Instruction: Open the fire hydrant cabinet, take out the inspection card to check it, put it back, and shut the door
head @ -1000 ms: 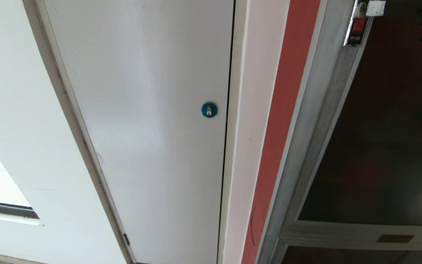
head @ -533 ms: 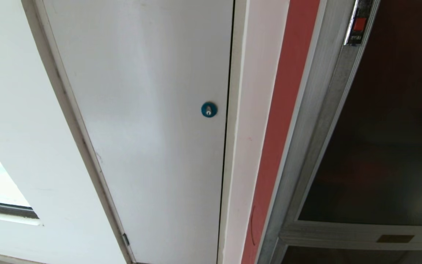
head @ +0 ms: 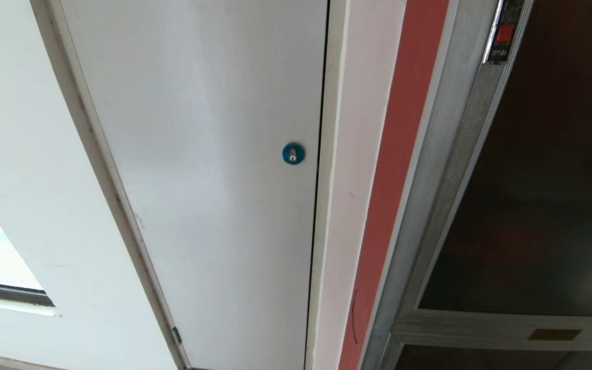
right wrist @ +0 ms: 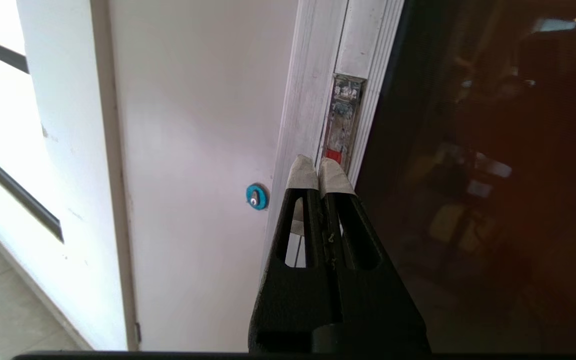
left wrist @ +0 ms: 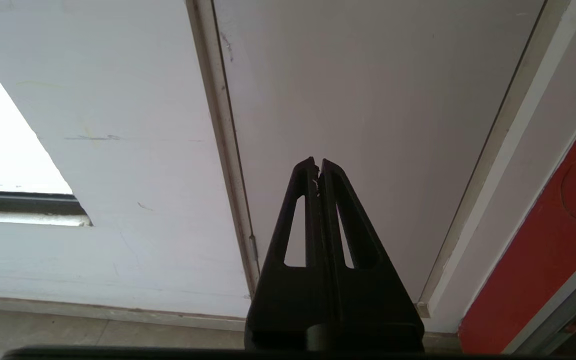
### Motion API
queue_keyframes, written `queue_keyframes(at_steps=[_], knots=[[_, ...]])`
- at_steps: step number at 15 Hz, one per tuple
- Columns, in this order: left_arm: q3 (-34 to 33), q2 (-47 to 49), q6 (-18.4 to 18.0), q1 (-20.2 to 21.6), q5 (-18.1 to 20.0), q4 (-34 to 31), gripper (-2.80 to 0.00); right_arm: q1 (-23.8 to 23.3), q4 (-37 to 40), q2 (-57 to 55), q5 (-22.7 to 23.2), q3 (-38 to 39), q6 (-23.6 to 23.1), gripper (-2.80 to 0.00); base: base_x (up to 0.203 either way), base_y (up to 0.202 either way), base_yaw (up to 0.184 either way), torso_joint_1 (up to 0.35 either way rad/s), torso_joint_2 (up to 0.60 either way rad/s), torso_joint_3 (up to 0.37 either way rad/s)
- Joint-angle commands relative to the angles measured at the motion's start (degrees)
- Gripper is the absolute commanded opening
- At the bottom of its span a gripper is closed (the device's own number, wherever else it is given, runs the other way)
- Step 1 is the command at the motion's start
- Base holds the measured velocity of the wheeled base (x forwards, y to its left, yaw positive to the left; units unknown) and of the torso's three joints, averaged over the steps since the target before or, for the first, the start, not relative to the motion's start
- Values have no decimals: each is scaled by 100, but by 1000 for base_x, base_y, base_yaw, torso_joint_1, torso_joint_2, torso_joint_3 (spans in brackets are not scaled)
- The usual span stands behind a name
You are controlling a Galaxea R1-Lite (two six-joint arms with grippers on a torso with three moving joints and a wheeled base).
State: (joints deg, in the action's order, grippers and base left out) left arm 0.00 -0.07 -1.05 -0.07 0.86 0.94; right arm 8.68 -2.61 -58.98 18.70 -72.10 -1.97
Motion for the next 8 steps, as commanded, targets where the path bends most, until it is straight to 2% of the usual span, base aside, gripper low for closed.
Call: queue_keyframes(at_steps=[1,8], knots=[[-35,7,-1,-1,2,3,-280,2,-4,438,-62,166,-5,-280,0,0,0,0,0,0],[-35,3,-1,-1,2,3,-280,-6,1013,1563,-445,452,4,-280,0,0,0,0,0,0]])
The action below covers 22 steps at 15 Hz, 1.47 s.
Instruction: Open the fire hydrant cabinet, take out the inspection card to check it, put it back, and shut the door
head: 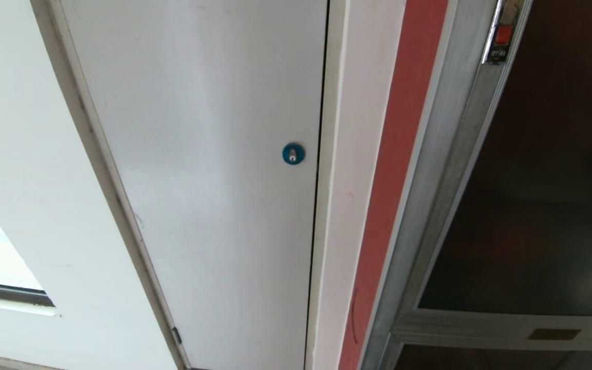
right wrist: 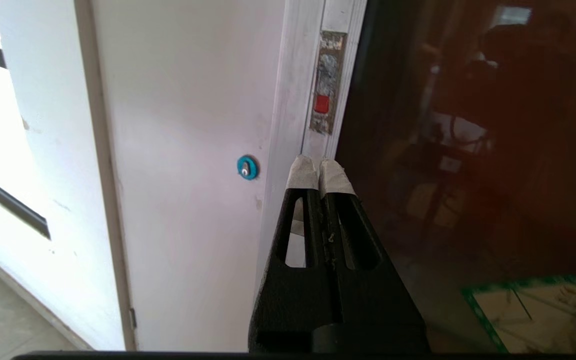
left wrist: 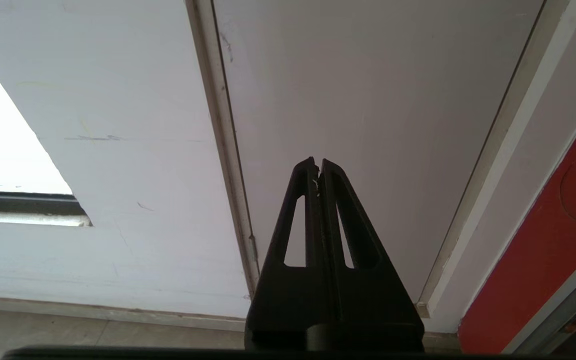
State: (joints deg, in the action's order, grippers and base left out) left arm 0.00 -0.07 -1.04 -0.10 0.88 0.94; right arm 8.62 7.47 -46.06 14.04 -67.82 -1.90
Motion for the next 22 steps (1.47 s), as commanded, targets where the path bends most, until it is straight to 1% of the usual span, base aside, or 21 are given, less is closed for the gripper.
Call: queue_keyframes(at_steps=[1,4,7,9,14,19,22], knots=[[-35,7,-2,1,0,3,-280,-3,187,423,-55,36,-1,-280,0,0,0,0,0,0],[-39,3,-2,1,0,3,-280,-204,595,965,-128,161,3,-280,0,0,0,0,0,0],[-37,7,-2,1,0,3,-280,-730,684,1688,-124,718,-15,-280,0,0,0,0,0,0],[-35,6,-2,1,0,3,-280,-911,701,2202,-102,1127,-26,-280,0,0,0,0,0,0],[-35,7,-2,1,0,3,-280,-958,1033,2997,-112,1779,-30,-280,0,0,0,0,0,0],[-35,7,-2,1,0,3,-280,-934,1049,3969,-169,3007,-30,-280,0,0,0,0,0,0],[-35,7,-2,1,0,3,-280,-917,997,4515,-474,3822,-38,-280,0,0,0,0,0,0]])
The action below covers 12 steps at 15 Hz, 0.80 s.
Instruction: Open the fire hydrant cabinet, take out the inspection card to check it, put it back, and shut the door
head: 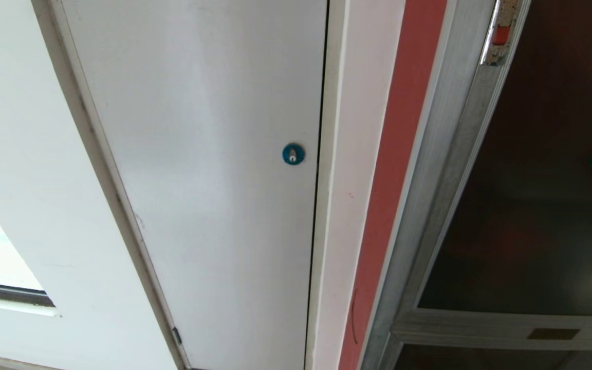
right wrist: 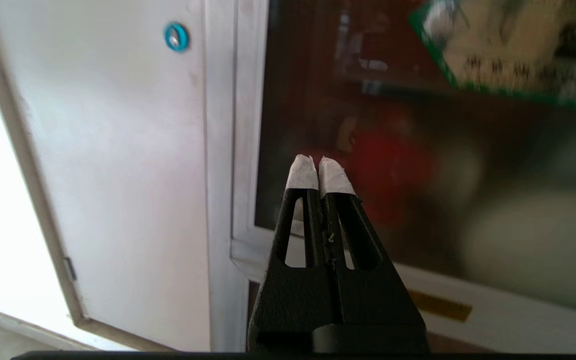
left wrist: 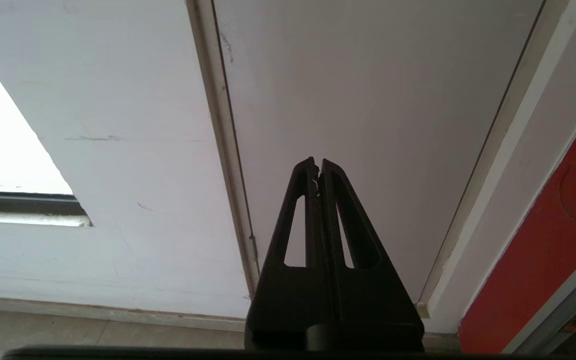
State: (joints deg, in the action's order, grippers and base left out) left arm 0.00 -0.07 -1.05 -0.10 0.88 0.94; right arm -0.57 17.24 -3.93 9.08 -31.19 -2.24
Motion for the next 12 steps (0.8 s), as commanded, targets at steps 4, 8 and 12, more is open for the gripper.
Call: queue_keyframes(at_steps=[4,8,12], knots=[[-35,1,-1,1,0,3,-280,4,-941,402,-540,1484,-24,-280,0,0,0,0,0,0],[-35,7,-1,1,0,3,-280,5,-2034,402,-927,2617,-205,-280,0,0,0,0,0,0],[-35,7,-1,1,0,3,-280,5,-2419,401,-982,3117,-210,-280,0,0,0,0,0,0]])
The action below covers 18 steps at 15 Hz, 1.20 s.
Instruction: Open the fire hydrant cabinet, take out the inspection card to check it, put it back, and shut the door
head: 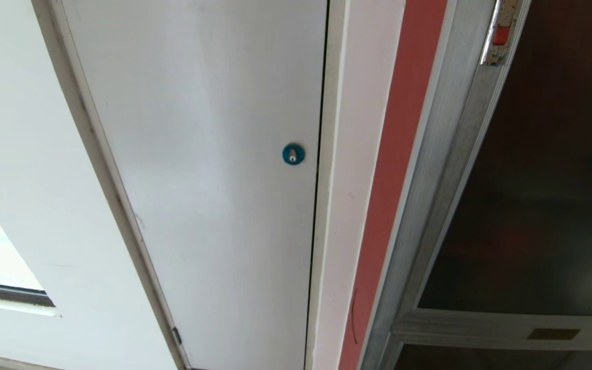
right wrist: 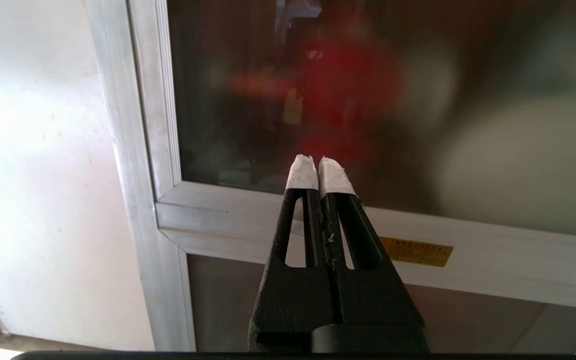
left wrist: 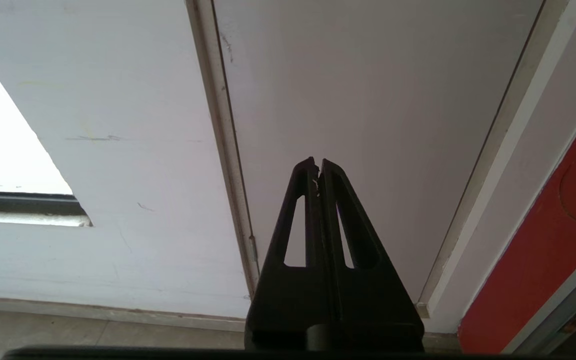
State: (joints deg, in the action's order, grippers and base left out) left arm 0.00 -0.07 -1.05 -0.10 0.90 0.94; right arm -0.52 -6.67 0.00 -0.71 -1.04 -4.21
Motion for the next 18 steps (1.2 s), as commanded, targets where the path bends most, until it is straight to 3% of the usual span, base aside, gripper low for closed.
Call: queue_keyframes(at_steps=[1,7,18], knots=[[-41,7,-1,1,-2,3,-280,0,42,9,0,104,13,-280,0,0,0,0,0,0],[-35,7,-1,1,-2,3,-280,0,693,9,59,104,224,-280,0,0,0,0,0,0],[-35,7,-1,1,-2,3,-280,0,693,9,132,104,381,-280,0,0,0,0,0,0]])
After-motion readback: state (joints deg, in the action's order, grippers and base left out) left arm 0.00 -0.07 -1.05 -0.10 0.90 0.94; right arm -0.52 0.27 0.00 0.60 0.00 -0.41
